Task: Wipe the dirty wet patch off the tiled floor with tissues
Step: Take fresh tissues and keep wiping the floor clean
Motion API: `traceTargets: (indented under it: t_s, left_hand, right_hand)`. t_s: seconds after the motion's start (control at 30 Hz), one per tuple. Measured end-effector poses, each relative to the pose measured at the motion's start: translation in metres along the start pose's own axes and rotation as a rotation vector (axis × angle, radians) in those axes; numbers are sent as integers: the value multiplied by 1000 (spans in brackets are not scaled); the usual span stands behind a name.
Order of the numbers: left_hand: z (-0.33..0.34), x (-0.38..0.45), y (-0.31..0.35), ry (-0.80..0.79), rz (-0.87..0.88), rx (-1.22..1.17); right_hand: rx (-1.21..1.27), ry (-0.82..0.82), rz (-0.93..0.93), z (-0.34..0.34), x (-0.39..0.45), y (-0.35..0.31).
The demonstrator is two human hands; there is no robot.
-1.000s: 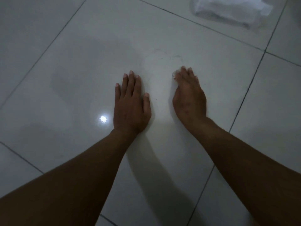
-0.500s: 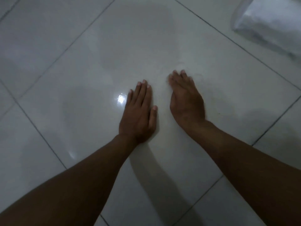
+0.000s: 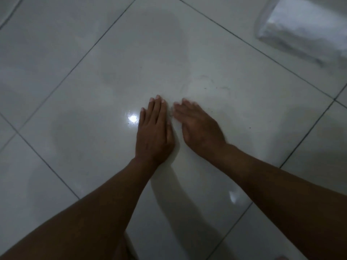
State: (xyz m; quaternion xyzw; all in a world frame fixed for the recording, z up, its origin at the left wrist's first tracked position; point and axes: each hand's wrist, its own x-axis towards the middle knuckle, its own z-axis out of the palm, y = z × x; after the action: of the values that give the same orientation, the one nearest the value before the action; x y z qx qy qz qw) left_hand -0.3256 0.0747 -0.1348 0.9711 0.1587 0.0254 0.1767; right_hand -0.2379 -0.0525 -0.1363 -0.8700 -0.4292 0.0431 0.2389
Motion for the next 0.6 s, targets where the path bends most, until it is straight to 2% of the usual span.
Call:
traceTargets:
  t_s: [0.07,0.13,0.23,0.3,0.5,0.6]
  left_hand:
    - [2,-2,-2,-14,26,13]
    - [5,-4,-4,-29,55,26]
    - [7,-6,-4,-32,64,40]
    - [7,-6,-3,-34,57,45]
    - [8,-8,9,-67,103,35]
    - [12,-2,24,-56,137,16]
  right_hand:
    - [-34,-68,-118,-7,-28,1]
    - [-71,-36,-93,-13,-49,11]
    - [-108,129,234,-13,-49,20]
    - [-83,186,366,-7,-41,10]
    - [-24,35,78,-5,-66,-17]
    - [-72,142,246,-15,-80,7]
